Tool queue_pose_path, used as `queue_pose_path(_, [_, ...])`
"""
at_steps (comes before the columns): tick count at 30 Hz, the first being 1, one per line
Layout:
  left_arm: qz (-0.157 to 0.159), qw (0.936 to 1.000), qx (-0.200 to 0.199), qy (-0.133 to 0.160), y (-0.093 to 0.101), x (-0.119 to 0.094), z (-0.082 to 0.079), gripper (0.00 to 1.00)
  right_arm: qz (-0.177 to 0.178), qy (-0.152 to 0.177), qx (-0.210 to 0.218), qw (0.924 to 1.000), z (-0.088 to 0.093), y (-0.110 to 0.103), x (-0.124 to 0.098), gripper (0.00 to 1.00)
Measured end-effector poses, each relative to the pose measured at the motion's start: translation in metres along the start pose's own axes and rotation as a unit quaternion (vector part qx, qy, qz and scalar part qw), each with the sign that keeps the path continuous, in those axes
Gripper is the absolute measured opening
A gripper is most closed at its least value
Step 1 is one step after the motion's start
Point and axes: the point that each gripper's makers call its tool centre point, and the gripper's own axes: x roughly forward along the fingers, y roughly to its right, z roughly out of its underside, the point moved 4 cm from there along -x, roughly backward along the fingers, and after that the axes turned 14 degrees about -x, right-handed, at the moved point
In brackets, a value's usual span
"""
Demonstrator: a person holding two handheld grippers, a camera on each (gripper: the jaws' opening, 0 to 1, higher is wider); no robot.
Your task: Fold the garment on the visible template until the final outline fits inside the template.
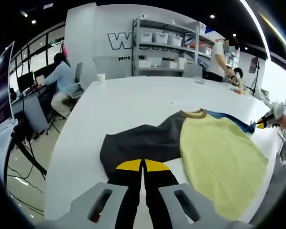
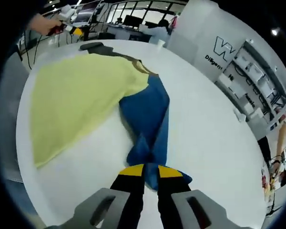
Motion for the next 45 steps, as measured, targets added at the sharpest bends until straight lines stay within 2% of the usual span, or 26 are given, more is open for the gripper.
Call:
queue_pose_path(2, [0.0, 1.0, 0.0, -0.001, 0.0, 0.0, 0.0, 0.0, 0.008, 0.0, 0.014, 0.9999, 0.005, 0.008, -0.001, 0.04])
queue_pose_path(4, [0.0, 1.0, 0.0, -0.001, 0.001, 0.001, 0.0, 0.0, 0.016, 0.013, 0.053, 0.9984, 0.007, 0.018, -0.004, 0.05])
queue_pose_path(6, [0.001, 1.0, 0.001, -0.001, 0.001, 0.001, 0.001, 0.0, 0.024, 0.009, 0.053, 0.9983, 0.012, 0.027, -0.005, 0.07])
queue_pose_path(12, [0.001, 1.0, 0.002, -0.004, 0.001, 0.001, 0.002, 0.0, 0.016, -0.009, 0.079, 0.9967, 0.034, 0.049, 0.005, 0.08])
queue_pose_path(15, [0.0, 1.0, 0.003, -0.006, 0.001, 0.001, 0.003, 0.0, -0.001, -0.011, 0.091, 0.9958, 0.04, 0.054, 0.01, 0.08])
queue_pose_path(17, [-0.001, 1.0, 0.002, -0.006, 0.0, 0.001, 0.004, 0.0, -0.021, -0.005, 0.106, 0.9941, 0.042, 0.053, 0.016, 0.12])
queue_pose_path(21, [-0.003, 1.0, 0.003, -0.007, -0.001, -0.001, 0.004, 0.0, -0.052, -0.013, 0.098, 0.9937, 0.051, 0.055, 0.026, 0.12])
queue_pose_path(23, [-0.004, 1.0, 0.004, -0.008, 0.0, -0.002, 0.005, 0.0, -0.077, -0.007, 0.107, 0.9912, 0.047, 0.051, 0.028, 0.13])
queue_pose_path(25, [-0.005, 0.9999, 0.005, -0.009, -0.001, -0.002, 0.005, 0.0, -0.084, -0.015, 0.104, 0.991, 0.053, 0.053, 0.033, 0.16])
queue_pose_path(27, [-0.007, 0.9999, 0.005, -0.01, -0.001, -0.003, 0.006, 0.0, -0.095, -0.012, 0.111, 0.9891, 0.05, 0.05, 0.033, 0.17])
queue_pose_path(36, [-0.009, 0.9999, 0.005, -0.013, -0.002, -0.003, 0.008, 0.0, -0.15, -0.004, 0.131, 0.9799, 0.04, 0.037, 0.039, 0.13])
queue_pose_path(39, [-0.012, 0.9999, 0.005, -0.012, -0.003, -0.004, 0.007, 0.0, -0.146, 0.001, 0.123, 0.9817, 0.036, 0.039, 0.038, 0.02])
queue_pose_path(45, [-0.013, 0.9999, 0.004, -0.011, -0.004, -0.004, 0.007, 0.0, -0.137, 0.013, 0.116, 0.9837, 0.033, 0.042, 0.028, 0.0])
